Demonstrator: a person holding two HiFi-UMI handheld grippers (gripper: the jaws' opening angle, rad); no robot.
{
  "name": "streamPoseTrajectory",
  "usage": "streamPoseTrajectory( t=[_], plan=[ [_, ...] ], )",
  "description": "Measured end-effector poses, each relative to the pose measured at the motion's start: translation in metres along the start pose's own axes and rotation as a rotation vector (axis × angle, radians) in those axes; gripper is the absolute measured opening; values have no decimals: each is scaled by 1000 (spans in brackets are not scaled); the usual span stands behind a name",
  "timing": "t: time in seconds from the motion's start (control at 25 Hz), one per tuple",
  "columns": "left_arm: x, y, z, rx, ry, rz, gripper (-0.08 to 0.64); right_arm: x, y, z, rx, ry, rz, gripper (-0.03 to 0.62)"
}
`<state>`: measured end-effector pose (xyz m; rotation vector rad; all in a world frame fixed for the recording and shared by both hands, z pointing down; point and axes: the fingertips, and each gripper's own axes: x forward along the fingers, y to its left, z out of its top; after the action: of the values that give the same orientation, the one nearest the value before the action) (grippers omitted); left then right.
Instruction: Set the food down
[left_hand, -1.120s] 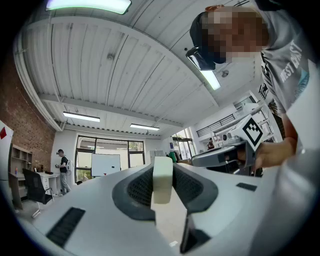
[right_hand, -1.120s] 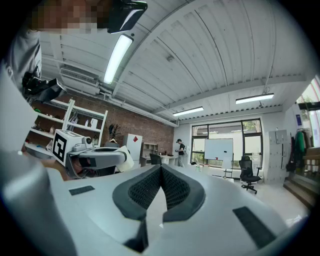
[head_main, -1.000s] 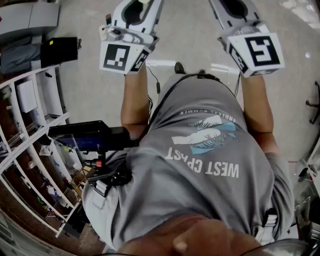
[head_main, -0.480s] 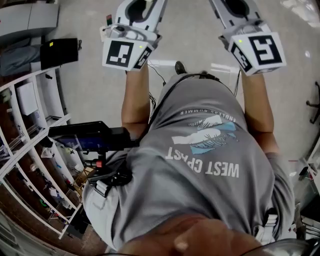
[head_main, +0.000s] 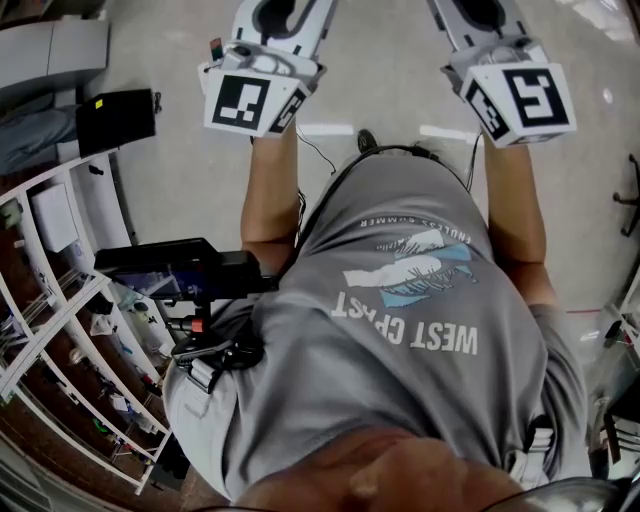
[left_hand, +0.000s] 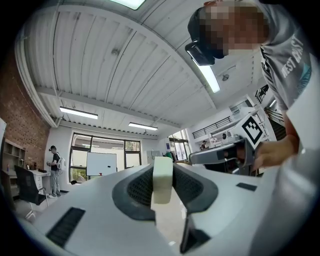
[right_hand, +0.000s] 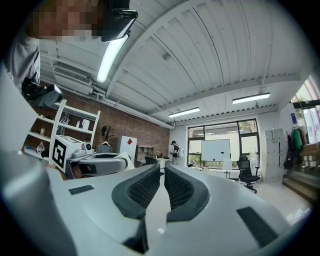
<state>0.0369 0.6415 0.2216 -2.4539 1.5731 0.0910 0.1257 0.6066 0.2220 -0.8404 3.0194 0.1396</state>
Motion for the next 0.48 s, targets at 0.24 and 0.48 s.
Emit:
streamPoseTrajectory(
  t=[0.24, 0.48],
  plan=[
    [24, -7, 5, -14, -7, -11, 104, -9, -27, 7, -3, 11, -22, 11],
    [51, 18, -27, -11, 9, 3, 104, 27, -51, -18, 4, 9, 0, 9]
  ],
)
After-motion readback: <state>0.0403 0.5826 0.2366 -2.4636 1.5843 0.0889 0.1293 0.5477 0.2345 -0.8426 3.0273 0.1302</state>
